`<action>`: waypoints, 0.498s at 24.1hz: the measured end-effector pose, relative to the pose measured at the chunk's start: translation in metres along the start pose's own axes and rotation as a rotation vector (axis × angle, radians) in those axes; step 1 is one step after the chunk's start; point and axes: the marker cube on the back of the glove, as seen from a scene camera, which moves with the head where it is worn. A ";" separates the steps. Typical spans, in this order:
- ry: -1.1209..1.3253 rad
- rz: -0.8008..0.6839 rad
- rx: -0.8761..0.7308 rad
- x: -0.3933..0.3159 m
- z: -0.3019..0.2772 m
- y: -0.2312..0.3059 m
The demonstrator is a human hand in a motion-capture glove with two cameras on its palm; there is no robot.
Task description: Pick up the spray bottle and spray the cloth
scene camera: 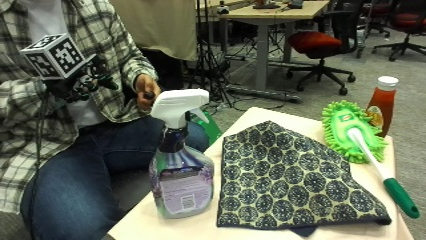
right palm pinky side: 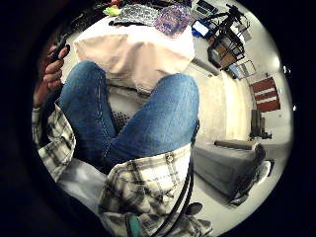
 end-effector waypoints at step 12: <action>-0.019 0.054 0.019 0.022 -0.011 -0.028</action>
